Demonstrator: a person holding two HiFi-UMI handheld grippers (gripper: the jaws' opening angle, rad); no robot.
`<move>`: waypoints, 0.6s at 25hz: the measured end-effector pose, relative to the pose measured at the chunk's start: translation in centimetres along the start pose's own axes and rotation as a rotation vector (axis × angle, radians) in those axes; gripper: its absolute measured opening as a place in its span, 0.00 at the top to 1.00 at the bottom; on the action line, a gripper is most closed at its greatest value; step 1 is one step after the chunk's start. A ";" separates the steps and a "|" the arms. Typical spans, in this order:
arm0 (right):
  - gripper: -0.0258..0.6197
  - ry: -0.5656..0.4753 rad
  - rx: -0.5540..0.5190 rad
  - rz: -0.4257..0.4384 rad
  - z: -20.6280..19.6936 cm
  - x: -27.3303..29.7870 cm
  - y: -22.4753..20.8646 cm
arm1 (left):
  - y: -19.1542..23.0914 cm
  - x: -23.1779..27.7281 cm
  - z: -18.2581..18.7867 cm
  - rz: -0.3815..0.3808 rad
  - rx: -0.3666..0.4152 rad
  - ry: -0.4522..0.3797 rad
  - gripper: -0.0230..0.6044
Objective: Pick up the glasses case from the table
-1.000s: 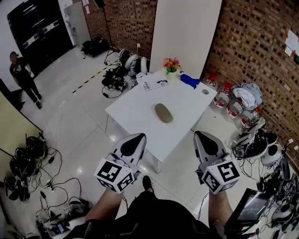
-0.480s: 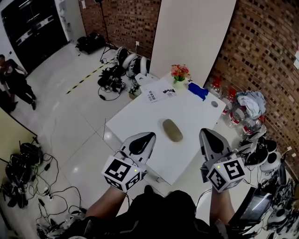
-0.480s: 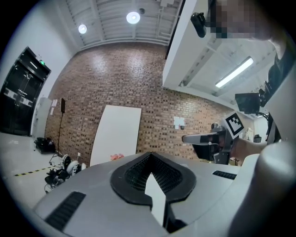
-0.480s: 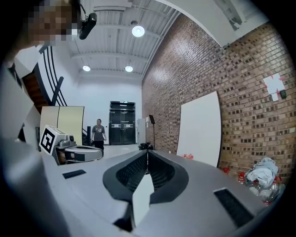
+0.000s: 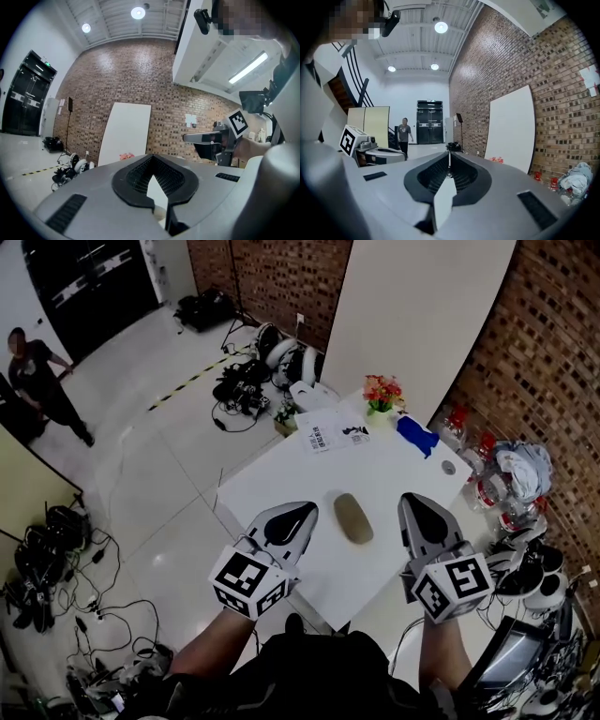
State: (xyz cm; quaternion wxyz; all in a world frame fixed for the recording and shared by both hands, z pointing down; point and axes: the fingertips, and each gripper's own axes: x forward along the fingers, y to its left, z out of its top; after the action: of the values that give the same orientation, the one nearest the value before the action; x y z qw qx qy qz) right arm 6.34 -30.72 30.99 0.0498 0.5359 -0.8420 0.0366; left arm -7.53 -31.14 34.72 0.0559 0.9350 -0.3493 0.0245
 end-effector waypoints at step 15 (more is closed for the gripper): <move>0.43 0.481 0.077 0.132 -21.4 11.1 -2.5 | 7.2 6.0 -16.3 0.165 -0.155 0.269 0.95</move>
State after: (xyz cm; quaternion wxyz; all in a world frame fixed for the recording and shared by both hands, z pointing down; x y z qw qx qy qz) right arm 4.86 -39.25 53.65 0.2259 0.4572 -0.8370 0.1985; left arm -7.82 -38.51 52.03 0.1720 0.8843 -0.4153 0.1267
